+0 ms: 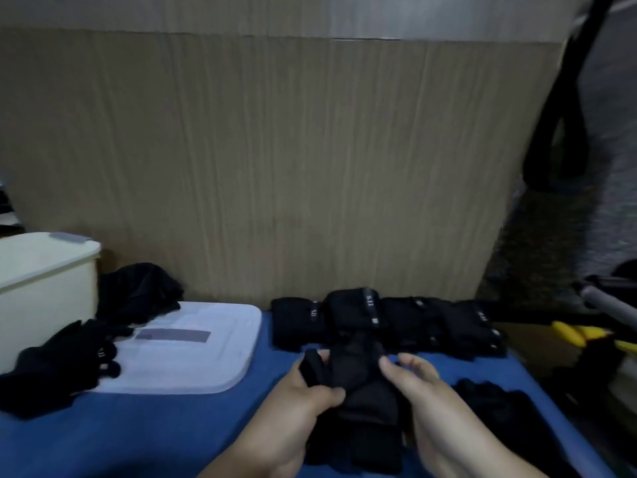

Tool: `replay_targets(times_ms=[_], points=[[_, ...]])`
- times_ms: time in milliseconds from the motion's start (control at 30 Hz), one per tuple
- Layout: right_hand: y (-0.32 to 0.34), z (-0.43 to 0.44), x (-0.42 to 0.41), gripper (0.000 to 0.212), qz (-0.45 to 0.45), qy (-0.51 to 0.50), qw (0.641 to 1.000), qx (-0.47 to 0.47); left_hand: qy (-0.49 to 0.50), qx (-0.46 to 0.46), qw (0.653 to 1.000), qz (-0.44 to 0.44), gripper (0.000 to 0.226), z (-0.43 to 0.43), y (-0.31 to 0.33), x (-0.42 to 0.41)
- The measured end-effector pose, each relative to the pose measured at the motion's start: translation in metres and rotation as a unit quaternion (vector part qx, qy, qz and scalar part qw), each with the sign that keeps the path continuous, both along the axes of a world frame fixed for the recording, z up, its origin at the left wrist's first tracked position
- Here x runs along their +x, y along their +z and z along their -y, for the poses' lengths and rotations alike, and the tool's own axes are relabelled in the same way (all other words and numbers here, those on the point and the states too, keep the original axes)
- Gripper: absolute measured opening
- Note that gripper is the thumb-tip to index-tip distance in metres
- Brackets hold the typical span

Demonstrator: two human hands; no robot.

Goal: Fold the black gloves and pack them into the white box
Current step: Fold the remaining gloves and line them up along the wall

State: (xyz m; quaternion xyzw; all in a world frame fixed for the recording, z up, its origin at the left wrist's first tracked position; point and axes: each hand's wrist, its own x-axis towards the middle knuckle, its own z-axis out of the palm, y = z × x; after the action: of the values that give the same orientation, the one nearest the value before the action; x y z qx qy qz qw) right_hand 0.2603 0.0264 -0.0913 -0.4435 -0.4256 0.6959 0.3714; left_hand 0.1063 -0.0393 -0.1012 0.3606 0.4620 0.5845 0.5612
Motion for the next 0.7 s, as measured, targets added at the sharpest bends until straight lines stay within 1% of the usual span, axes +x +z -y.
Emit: replay_targets(times_ms=[67,133,333,367,433,500,567,633,700], points=[[-0.001,-0.004,0.016,0.058,-0.011,-0.012,1.000,0.016,-0.018,0.014,1.000,0.003,0.058,-0.003,-0.001,0.015],[-0.001,-0.006,0.028,0.056,0.003,-0.007,0.998,0.055,-0.035,0.018,0.999,0.009,0.059,-0.006,-0.003,0.027],[-0.005,-0.013,0.047,0.061,-0.020,0.001,0.992,0.128,-0.051,-0.007,0.997,0.055,0.060,-0.012,-0.006,0.048],[-0.004,-0.014,0.048,0.061,-0.020,0.007,0.990,0.140,-0.048,-0.014,0.997,0.062,0.055,-0.013,-0.005,0.051],[-0.006,-0.016,0.050,0.061,-0.009,0.023,0.987,0.160,-0.025,-0.037,0.996,0.072,0.036,-0.014,-0.005,0.056],[-0.008,-0.018,0.052,0.062,0.017,0.035,0.984,0.176,0.008,-0.070,0.995,0.066,0.026,-0.017,-0.007,0.059],[-0.009,-0.020,0.055,0.064,0.058,0.037,0.979,0.193,0.034,-0.095,0.994,0.026,0.021,-0.019,-0.009,0.060],[-0.008,-0.023,0.060,0.064,0.106,0.042,0.970,0.215,0.057,-0.109,0.991,-0.048,0.018,-0.019,-0.011,0.062],[-0.004,-0.022,0.066,0.062,0.177,0.068,0.949,0.253,0.071,-0.118,0.981,-0.136,0.018,-0.017,-0.011,0.064]])
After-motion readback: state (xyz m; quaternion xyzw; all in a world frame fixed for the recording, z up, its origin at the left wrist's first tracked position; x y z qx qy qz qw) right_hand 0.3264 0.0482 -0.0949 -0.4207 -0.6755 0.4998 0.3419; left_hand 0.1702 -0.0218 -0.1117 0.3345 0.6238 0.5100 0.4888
